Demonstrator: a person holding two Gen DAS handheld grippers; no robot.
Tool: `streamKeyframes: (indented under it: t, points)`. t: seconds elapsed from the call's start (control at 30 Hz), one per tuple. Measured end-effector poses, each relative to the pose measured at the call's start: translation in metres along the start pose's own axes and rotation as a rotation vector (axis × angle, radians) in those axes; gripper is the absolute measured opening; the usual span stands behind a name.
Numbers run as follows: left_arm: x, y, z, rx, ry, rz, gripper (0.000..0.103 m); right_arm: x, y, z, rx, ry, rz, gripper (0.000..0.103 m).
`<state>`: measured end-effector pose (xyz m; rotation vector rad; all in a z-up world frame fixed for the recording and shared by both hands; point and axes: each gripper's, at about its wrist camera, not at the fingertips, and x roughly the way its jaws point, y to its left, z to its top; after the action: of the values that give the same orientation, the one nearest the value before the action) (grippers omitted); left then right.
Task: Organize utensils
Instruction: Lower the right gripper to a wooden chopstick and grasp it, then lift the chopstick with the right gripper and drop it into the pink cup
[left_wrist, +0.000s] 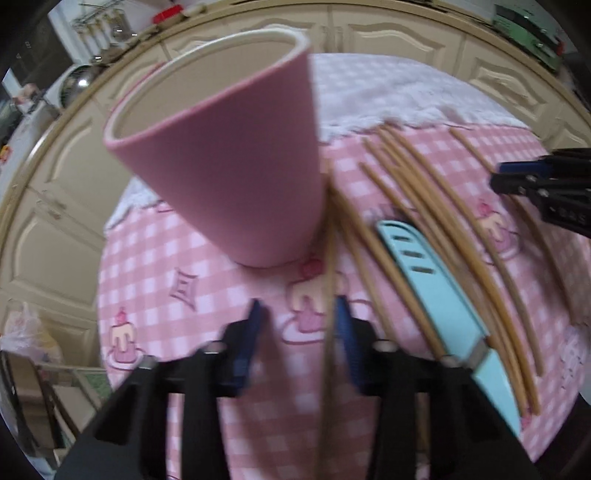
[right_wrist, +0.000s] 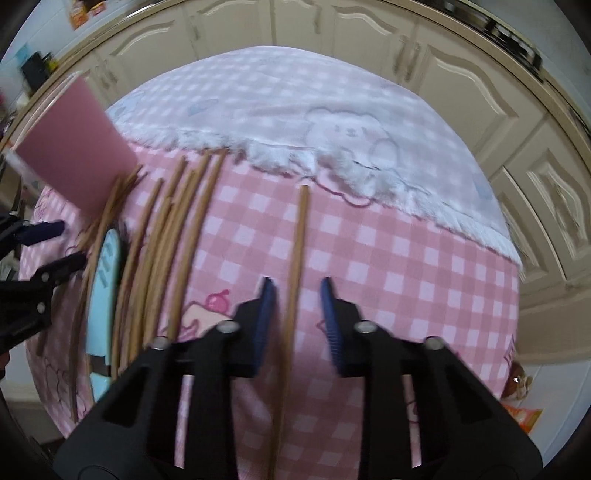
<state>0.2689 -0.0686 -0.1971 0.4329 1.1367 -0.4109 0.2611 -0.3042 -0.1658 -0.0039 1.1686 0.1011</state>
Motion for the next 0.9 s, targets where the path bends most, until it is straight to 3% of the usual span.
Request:
streamKeyframes:
  t: [0.03,0.07,0.37,0.67,0.9]
  points:
    - [-0.001,-0.002,0.0,0.005,0.002,-0.009,0.012,-0.001,-0.001,-0.001,0.007,-0.007,0.019,0.007]
    - [-0.001,-0.007,-0.002,0.013,0.003,-0.014,0.007,-0.001,-0.003,-0.002,0.016,-0.013,0.035,0.006]
    - [-0.034,-0.002,-0.022,-0.021,-0.08,-0.041,0.006,-0.032,-0.031,-0.005,0.141,-0.136,0.206,0.006]
    - [-0.097,0.0,-0.029,-0.048,-0.288,-0.072,0.006,-0.064,-0.029,0.0,0.141,-0.247,0.303,0.006]
    - [-0.131,0.01,-0.019,-0.159,-0.466,-0.095,0.006,-0.087,-0.021,0.008,0.112,-0.328,0.34,0.006]
